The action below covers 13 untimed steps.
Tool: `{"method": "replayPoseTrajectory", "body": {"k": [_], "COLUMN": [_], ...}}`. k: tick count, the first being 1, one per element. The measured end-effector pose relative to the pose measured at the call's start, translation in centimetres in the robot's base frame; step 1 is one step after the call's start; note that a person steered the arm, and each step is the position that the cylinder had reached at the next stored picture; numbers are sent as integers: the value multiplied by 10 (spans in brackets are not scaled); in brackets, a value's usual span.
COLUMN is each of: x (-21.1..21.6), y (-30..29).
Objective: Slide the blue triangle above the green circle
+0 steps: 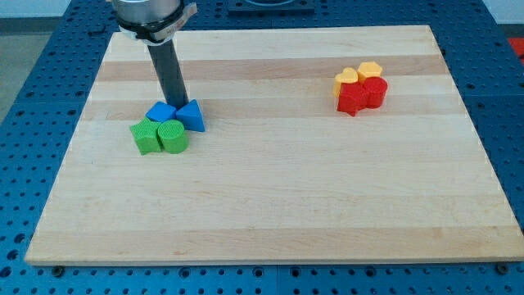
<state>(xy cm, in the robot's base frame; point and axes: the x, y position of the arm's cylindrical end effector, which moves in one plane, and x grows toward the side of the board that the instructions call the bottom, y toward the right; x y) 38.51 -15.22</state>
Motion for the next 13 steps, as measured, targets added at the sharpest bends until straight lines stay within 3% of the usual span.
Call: {"method": "replayPoseTrajectory", "body": {"k": [2, 3, 5, 6, 7, 10, 13], "x": [0, 2, -6, 4, 40, 22, 38], "y": [-12, 14, 162, 207, 212, 191, 110]}}
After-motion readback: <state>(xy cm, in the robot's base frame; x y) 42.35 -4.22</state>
